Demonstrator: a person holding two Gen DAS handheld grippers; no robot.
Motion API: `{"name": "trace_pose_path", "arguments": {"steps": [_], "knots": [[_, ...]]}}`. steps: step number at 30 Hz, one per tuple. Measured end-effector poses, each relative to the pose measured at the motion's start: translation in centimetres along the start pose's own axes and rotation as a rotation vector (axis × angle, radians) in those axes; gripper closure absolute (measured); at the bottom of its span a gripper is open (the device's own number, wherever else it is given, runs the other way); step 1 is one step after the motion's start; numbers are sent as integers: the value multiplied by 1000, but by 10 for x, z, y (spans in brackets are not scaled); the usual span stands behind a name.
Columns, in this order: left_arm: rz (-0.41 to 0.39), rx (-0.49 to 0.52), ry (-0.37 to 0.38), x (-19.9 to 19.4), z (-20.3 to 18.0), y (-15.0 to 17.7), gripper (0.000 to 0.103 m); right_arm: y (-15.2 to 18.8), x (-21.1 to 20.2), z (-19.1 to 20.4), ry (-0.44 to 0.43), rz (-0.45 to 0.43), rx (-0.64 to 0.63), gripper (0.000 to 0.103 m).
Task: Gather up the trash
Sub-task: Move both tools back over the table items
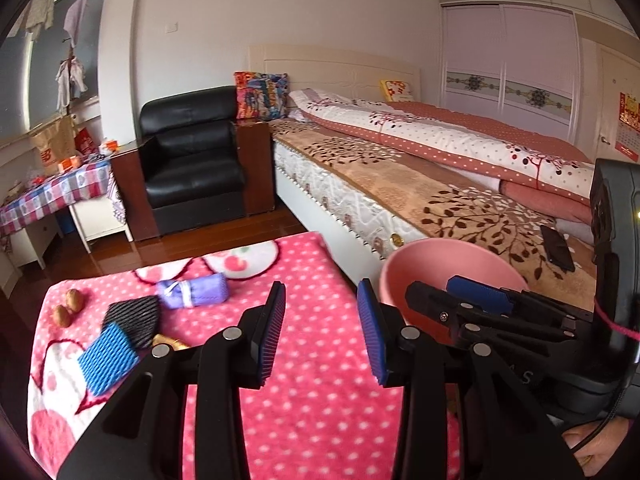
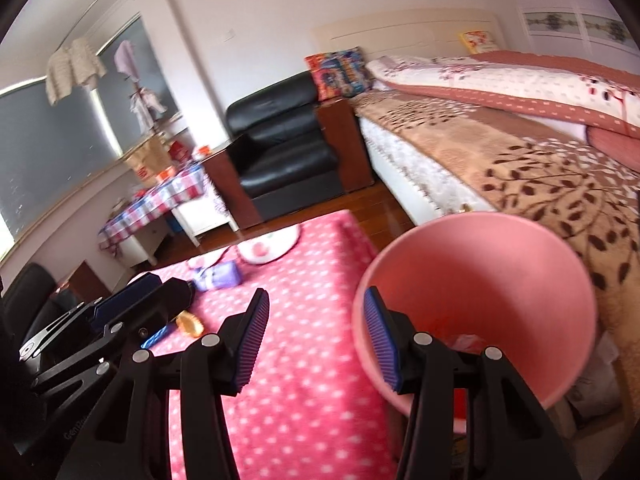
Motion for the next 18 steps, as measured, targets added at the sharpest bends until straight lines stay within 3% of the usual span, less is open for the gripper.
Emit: {"name": "trace_pose_path", "arguments": {"steps": [18], "knots": [[-23, -142, -165, -72, 128, 42, 66, 34, 20, 133, -154, 77, -226, 54]]}}
Point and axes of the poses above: each gripper's, at about its wrist camera, not at the fingertips, and x roughly the way its jaws point, z to its left, y to its underside, the point moved 3 cm from there along x, roughly the way its jaws point, and after that the axes turned 14 degrees about y, right-handed, at the moved point
